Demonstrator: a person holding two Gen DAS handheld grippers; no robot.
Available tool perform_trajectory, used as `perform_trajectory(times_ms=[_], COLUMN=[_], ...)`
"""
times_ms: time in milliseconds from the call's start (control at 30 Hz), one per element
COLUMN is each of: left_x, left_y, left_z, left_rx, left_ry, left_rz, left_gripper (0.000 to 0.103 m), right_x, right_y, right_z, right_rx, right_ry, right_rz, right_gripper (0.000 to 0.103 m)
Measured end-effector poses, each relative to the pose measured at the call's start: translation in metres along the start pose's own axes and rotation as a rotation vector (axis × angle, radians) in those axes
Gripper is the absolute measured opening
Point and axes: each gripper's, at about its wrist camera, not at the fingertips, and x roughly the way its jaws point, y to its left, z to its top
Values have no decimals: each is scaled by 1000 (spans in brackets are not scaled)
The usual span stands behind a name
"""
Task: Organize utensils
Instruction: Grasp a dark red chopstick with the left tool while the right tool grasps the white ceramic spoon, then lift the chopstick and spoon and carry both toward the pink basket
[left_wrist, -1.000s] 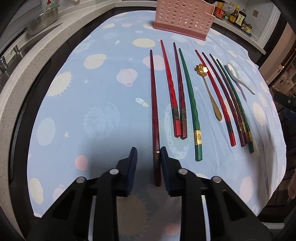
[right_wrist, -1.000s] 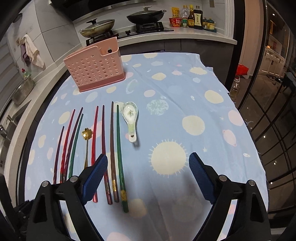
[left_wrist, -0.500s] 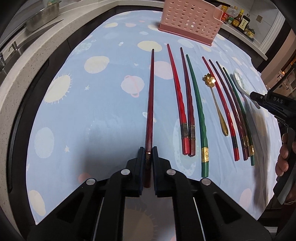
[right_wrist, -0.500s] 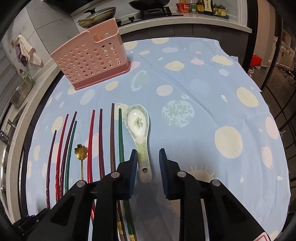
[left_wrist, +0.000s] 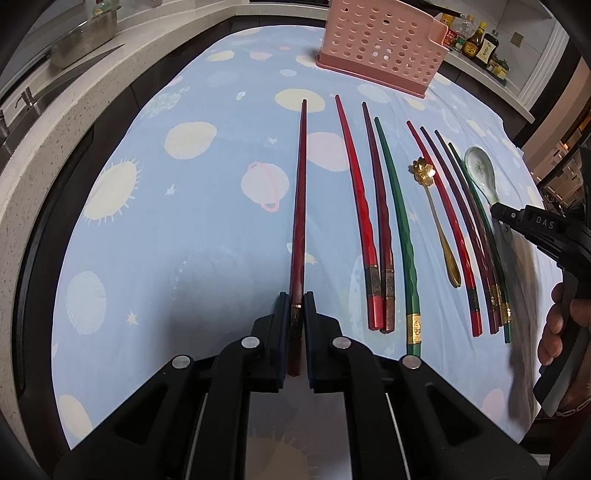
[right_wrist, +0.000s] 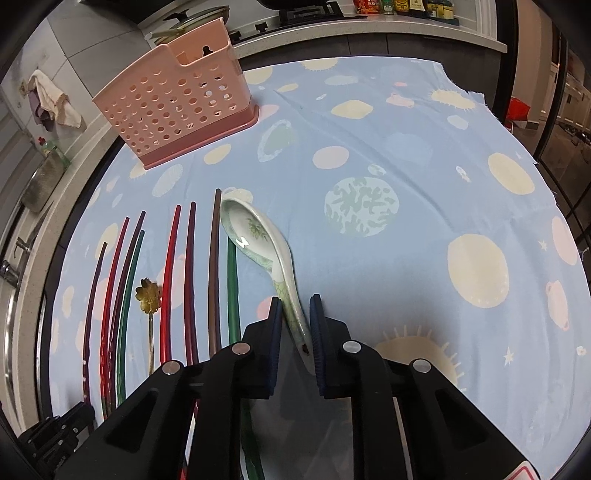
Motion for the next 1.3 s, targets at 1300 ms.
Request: perform_trajectory(times_ms=[1300], left_x=[-172], left_y=[17], left_z=[96], left_rx=[-25], left_ry=[-485], left_rz=[-25], left_gripper=[7], right_x=[-141], right_y=[22], right_z=[36], right_rx=[-48], right_ry=[-250], right_rz=[73], right_gripper=[6])
